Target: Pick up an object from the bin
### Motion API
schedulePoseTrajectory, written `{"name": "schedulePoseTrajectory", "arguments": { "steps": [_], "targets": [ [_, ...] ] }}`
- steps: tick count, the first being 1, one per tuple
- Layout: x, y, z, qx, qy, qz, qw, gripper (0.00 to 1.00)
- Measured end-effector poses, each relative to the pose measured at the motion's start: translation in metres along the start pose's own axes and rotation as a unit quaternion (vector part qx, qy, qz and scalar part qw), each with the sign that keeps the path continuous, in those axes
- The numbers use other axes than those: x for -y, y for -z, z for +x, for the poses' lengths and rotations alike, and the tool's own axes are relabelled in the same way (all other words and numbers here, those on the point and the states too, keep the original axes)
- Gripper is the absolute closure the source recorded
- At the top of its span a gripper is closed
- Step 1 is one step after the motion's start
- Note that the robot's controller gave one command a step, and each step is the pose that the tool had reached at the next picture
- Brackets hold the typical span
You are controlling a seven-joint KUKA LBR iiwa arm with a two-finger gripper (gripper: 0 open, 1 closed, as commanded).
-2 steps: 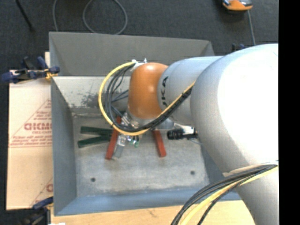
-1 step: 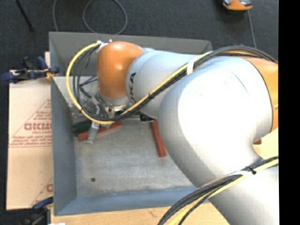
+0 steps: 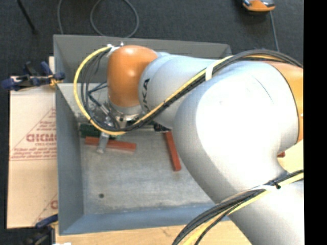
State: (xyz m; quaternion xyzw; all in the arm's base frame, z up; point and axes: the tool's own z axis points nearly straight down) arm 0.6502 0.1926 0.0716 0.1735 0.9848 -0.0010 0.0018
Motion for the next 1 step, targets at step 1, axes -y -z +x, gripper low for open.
{"name": "schedulePoseTrajectory", "arguments": {
  "steps": [1],
  "targets": [
    [-0.0085, 0.1619, 0.005, 0.0043, 0.029, -0.002, 0.9996, 1.0]
  ]
}}
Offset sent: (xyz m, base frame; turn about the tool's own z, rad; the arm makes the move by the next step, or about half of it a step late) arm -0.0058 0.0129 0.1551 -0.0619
